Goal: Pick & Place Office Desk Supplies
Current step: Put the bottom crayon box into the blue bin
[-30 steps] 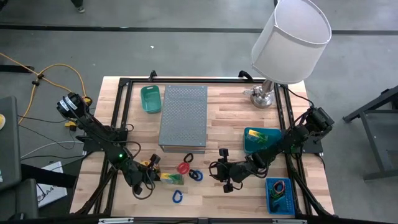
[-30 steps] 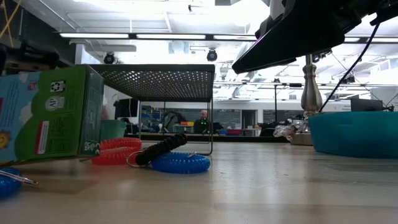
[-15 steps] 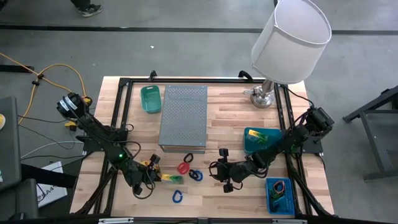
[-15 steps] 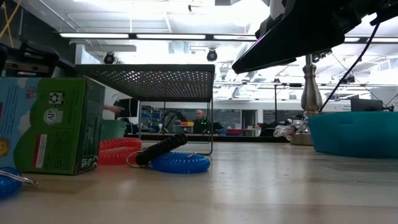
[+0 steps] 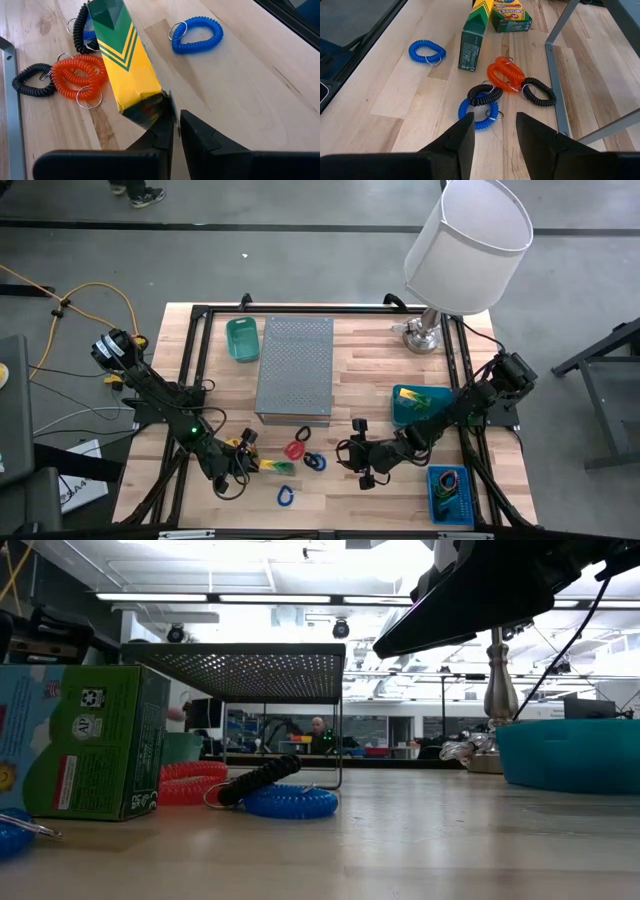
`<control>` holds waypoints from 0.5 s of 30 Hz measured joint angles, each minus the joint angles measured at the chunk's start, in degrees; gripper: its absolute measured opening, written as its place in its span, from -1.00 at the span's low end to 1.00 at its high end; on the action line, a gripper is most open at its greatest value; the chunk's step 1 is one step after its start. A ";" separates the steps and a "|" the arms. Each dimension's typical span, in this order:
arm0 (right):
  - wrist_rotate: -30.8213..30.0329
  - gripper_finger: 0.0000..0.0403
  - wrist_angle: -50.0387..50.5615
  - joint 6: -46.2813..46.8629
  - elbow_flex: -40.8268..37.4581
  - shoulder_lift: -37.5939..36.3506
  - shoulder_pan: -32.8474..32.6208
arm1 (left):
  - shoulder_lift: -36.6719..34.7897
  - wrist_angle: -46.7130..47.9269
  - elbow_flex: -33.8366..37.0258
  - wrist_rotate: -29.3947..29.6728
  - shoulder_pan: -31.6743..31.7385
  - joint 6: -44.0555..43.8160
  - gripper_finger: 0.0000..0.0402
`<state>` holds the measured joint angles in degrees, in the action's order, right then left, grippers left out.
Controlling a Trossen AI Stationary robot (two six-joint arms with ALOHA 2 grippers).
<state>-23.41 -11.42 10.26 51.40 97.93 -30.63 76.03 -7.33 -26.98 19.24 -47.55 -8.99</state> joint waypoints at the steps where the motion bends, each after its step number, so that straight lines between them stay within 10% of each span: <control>1: -0.01 -0.34 0.01 0.01 0.00 0.00 0.02 | 0.00 0.00 0.00 0.00 0.00 0.00 -0.86; 15: 0.01 -0.34 0.01 0.00 0.00 0.00 0.00 | -0.11 1.51 0.00 0.00 -0.79 -1.47 -0.86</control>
<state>-23.40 -11.41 10.27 51.40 97.93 -30.63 75.92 -5.83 -26.98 19.25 -48.34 -10.46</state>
